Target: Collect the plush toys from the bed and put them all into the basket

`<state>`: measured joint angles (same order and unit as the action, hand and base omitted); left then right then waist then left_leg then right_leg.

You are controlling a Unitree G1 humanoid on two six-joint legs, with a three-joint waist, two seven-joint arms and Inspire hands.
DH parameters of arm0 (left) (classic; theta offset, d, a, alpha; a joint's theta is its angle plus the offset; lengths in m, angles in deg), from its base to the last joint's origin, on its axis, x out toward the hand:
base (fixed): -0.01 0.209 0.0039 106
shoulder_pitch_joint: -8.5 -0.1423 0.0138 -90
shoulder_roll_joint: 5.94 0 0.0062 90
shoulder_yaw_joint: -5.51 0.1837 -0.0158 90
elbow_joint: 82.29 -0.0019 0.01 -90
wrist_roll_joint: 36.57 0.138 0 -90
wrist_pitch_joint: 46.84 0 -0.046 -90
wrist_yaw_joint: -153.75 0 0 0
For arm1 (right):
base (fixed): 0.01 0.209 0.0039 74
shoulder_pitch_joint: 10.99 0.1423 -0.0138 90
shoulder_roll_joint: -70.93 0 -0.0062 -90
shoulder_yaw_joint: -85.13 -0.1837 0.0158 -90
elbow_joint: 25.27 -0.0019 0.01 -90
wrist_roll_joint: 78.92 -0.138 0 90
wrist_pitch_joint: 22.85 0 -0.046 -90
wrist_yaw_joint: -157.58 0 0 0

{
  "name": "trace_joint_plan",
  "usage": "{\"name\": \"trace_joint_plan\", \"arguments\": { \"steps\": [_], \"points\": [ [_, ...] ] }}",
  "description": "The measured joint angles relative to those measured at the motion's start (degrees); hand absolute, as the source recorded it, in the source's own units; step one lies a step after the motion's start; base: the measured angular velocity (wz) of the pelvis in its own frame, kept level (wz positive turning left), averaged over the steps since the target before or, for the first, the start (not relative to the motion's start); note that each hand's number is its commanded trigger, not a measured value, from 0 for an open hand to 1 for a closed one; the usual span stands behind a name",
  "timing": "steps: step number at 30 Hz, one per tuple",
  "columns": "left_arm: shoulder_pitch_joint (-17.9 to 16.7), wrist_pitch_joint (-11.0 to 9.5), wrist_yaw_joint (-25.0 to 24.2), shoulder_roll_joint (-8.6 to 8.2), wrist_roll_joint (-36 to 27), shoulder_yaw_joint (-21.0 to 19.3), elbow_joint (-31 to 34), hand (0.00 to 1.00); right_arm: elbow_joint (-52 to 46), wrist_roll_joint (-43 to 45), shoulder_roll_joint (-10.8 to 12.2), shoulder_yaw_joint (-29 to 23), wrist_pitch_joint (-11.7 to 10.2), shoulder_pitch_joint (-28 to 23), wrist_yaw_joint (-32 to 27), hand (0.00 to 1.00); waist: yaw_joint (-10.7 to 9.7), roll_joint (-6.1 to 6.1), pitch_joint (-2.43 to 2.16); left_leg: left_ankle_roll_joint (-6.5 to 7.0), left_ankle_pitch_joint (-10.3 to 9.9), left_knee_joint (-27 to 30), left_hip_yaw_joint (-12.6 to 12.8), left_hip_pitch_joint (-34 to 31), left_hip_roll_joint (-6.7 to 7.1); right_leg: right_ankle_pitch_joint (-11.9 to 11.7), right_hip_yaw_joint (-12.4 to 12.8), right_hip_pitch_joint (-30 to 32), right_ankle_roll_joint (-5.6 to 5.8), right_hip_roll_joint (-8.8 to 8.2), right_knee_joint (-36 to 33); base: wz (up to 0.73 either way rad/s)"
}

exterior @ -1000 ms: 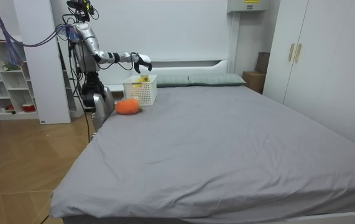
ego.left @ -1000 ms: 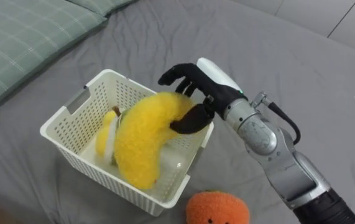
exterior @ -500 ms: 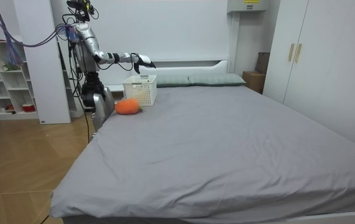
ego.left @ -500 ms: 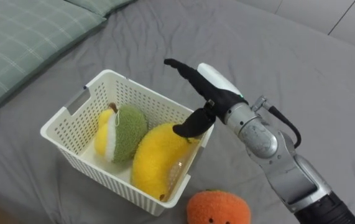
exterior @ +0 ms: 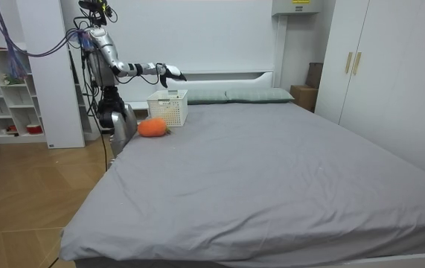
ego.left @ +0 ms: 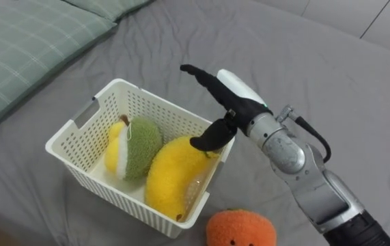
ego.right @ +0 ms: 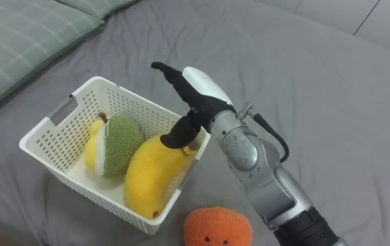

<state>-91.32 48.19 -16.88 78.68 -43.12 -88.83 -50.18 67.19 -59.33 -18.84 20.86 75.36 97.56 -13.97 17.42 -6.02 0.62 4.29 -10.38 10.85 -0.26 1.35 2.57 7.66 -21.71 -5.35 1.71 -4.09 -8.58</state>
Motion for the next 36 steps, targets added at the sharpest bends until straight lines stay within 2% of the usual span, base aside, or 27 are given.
{"name": "trace_joint_plan", "arguments": {
  "steps": [2, 4, 8, 9, 11, 13, 16, 18, 24, 26, 30, 36],
  "points": [
    [0.05, -0.01, 0.02, 0.0, 0.02, -0.09, 0.0, 0.0, -0.01, -0.53, -0.02, -0.13, -0.02, -0.05, -0.02, 0.0, -0.23, 0.04, 0.03, 0.0, 0.0, -0.2, -0.01, -0.06, 0.02, 0.02, 0.88, -0.02, 0.03, 0.08, 0.01, 0.0],
    [0.16, -0.01, 0.08, 0.0, 0.04, -0.09, 0.02, 0.0, 0.01, -3.38, -0.01, -1.26, -0.03, -0.04, -0.26, 0.0, -0.3, -0.21, -0.14, 0.0, 0.0, -0.31, 0.0, -0.09, 0.04, 0.04, 1.24, -0.08, 0.06, 0.11, 0.01, 0.0],
    [-0.11, -0.03, 0.02, 0.0, 0.7, -0.27, 0.79, 0.0, 0.1, -14.54, -0.03, -6.26, -0.26, -0.25, -4.59, 0.0, -0.91, -0.18, -0.12, 0.01, 0.0, -0.03, 0.0, -0.05, 0.05, 0.04, 1.11, -0.17, 0.06, 0.09, 0.03, 0.0],
    [-0.48, -0.07, -0.04, -0.18, 0.68, -1.22, 1.1, 0.0, 0.09, -17.52, -0.03, -8.19, -1.04, -1.34, -6.04, 0.0, -1.1, -0.25, -0.16, 0.02, 0.0, 0.04, -0.01, 0.11, 0.05, 0.04, 1.14, -0.27, 0.06, 0.09, 0.03, 0.0],
    [-1.01, -0.09, 0.16, -0.54, 0.66, -3.03, 1.23, 0.0, 0.16, -21.51, -0.08, -10.24, -1.27, -2.86, -8.18, 0.0, -1.55, -0.15, -0.1, 0.03, 0.0, 0.02, 0.09, 0.27, 0.05, 0.04, 1.16, -0.48, 0.06, 0.08, 0.03, -0.02],
    [-1.63, -0.1, 0.74, -0.54, 0.37, -3.16, 1.23, 0.0, 0.93, -26.59, -0.07, -11.96, -1.56, -4.33, -9.93, 0.0, -2.43, 0.06, 0.04, 0.03, 0.0, 0.06, 0.43, 0.4, 0.0, 0.04, 1.46, -0.54, 0.06, 0.07, 0.02, -0.06],
    [-2.59, -0.11, 1.56, -0.92, 0.36, -3.14, 1.21, 0.0, 2.78, -35.8, -0.06, -13.56, -2.03, -6.99, -11.52, 0.0, -3.56, 0.8, 0.5, 0.07, -0.04, -0.2, 1.44, 0.41, -0.08, 0.04, 2.63, -0.31, 0.07, 0.08, 0.02, -0.15],
    [-3.5, -0.22, 1.8, -1.34, 0.5, -3.43, 0.93, 0.0, 4.59, -39.71, -0.07, -15.05, -2.04, -9.68, -11.72, 0.0, -4.91, 1.2, 0.36, 0.12, -0.08, -0.05, 1.61, 0.16, -0.06, 0.04, 3.16, -0.03, 0.07, 0.05, -0.06, -0.08],
    [-5.94, -0.22, 2.88, -2.0, 0.41, -3.74, 1.92, 0.0, 13.41, -40.36, -0.02, -15.96, -2.64, -14.36, -13.4, 0.0, -8.72, 2.48, -0.57, 0.17, -0.12, -0.11, 2.79, 0.28, -0.2, 0.04, 3.52, 0.33, 0.08, 0.03, -0.07, -0.08],
    [-5.94, -0.23, 2.88, -2.35, 0.28, -3.73, 2.06, 0.0, 15.43, -41.24, -0.02, -16.47, -2.64, -15.28, -13.56, 0.0, -9.55, 2.76, -0.74, 0.18, -0.12, -0.14, 3.07, 0.46, -0.22, 0.04, 3.84, 0.32, 0.09, 0.03, -0.07, -0.07],
    [-5.13, -0.38, 2.85, -2.57, -2.85, -3.68, 2.32, 0.0, 20.25, -42.02, 0.0, -17.58, -2.66, -15.46, -13.26, 0.0, -10.86, 2.82, -0.67, 0.15, -0.14, -0.57, 3.44, 1.29, -0.35, 0.05, 4.45, -0.34, 0.1, 0.2, -0.08, -0.05],
    [-3.64, -0.35, 2.79, -3.32, -2.87, -1.87, 2.93, 0.0, 25.13, -38.24, 0.42, -16.83, -2.59, -16.79, -9.23, 0.0, -10.91, 2.39, -0.74, 0.14, -0.15, -0.57, 3.56, 1.3, -0.39, 0.05, 4.46, -0.25, 0.09, 0.24, -0.12, -0.01]
  ]
}}
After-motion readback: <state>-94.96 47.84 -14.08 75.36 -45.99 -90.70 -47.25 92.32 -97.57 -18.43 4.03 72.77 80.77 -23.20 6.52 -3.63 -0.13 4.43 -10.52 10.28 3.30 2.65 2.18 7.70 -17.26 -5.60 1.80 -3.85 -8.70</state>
